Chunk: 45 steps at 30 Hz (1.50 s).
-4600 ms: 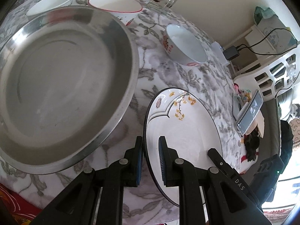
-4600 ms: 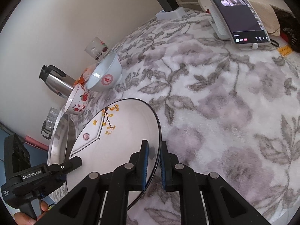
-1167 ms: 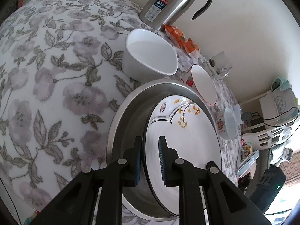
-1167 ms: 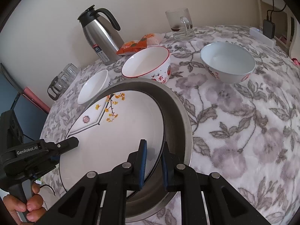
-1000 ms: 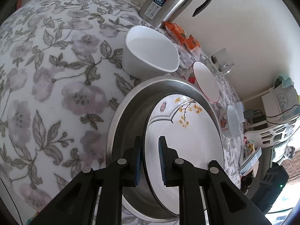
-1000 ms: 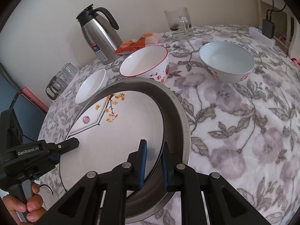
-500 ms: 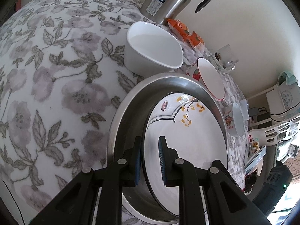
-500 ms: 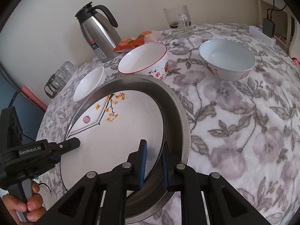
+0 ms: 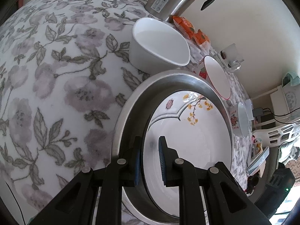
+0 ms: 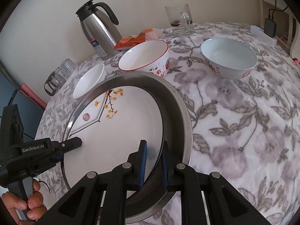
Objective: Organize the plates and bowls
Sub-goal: 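Lower the yellow-blossom plate into the steel tray with the left tool, then open the left tool to release the plate inside the tray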
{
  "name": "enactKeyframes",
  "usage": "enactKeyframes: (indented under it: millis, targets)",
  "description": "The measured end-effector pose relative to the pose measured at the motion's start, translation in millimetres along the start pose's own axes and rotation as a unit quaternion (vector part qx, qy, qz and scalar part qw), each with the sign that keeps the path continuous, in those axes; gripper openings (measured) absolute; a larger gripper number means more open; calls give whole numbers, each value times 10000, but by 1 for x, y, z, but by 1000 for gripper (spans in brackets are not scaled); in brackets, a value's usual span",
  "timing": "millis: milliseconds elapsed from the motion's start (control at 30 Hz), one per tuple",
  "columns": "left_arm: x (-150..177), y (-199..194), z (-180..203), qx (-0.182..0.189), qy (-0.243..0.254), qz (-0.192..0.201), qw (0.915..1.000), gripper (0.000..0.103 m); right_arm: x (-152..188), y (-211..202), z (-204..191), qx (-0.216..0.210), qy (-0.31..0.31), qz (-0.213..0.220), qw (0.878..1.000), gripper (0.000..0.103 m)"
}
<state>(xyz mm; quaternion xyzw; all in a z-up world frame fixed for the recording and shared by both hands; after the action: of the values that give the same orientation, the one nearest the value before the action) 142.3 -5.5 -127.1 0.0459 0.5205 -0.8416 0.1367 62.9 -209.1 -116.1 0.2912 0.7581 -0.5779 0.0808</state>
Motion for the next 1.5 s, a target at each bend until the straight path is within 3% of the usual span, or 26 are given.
enactKeyframes:
  millis: [500, 800, 1200, 1333, 1500]
  targets:
    - [-2, 3, 2, -163, 126, 45, 9998, 17, 1, 1, -4, 87, -136, -24, 9999, 18]
    - [-1, 2, 7, -169, 221, 63, 9996, 26, 0, -1, -2, 101, -132, 19, 9999, 18]
    - [-4, -5, 13, -299, 386, 290, 9984, 30, -3, -10, 1, 218, -95, 229, 9995, 19]
    - [-9, -18, 16, -439, 532, 655, 9955, 32, -7, -20, 4, 221, -42, 439, 9988, 19]
    - [-10, -18, 18, -427, 602, 662, 9951, 32, -7, -21, 3, 201, -42, 478, 9986, 19]
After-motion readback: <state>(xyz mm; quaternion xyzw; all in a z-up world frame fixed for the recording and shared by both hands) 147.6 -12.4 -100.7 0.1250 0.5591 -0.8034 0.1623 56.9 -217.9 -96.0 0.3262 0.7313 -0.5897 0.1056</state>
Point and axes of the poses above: each gripper's, at about its wrist camera, not at the fingertips, and y roughly the way its jaws point, z to its right, x to its underside, the point moved 5 cm from there along y, roughly the way its jaws point
